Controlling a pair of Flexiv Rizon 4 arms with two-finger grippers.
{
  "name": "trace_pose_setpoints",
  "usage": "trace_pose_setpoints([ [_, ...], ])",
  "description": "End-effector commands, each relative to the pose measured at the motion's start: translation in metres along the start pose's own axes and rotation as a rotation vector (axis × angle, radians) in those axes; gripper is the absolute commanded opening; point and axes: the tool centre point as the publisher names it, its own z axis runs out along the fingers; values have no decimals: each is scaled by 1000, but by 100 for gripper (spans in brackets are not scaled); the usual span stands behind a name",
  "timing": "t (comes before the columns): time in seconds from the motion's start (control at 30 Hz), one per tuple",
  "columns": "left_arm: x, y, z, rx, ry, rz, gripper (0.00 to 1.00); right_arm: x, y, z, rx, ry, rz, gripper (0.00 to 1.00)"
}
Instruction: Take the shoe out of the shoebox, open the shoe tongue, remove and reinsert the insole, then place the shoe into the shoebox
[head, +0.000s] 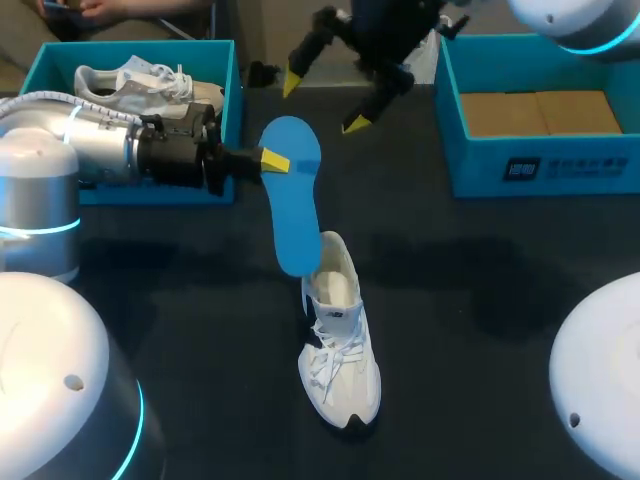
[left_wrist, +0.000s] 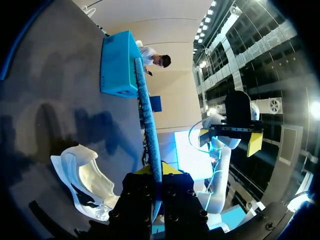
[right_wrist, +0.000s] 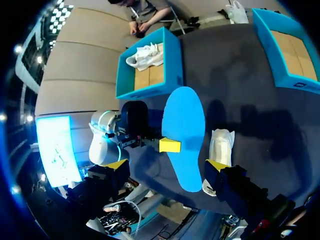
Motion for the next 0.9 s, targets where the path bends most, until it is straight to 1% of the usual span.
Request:
trace_pose_setpoints([
  [0.03, 0, 0, 0, 0, -1, 0, 0, 14, 5, 19, -1, -266, 22, 100],
  [0.17, 0, 0, 0, 0, -1, 0, 0, 23, 1, 29, -12, -310, 22, 100],
  [0.23, 0, 0, 0, 0, -1, 0, 0, 26, 0, 32, -15, -321, 26, 100],
  [0.37, 0, 0, 0, 0, -1, 0, 0, 28, -4, 35, -50, -337, 31, 100],
  [0.6, 0, 0, 0, 0, -1, 0, 0, 28, -7, 25, -73, -373, 37, 100],
  [0.73, 0, 0, 0, 0, -1, 0, 0, 29, -7, 17, -58, -400, 28, 100],
  [0.9, 0, 0, 0, 0, -1, 0, 0, 30, -7, 12, -35, -412, 14, 100],
])
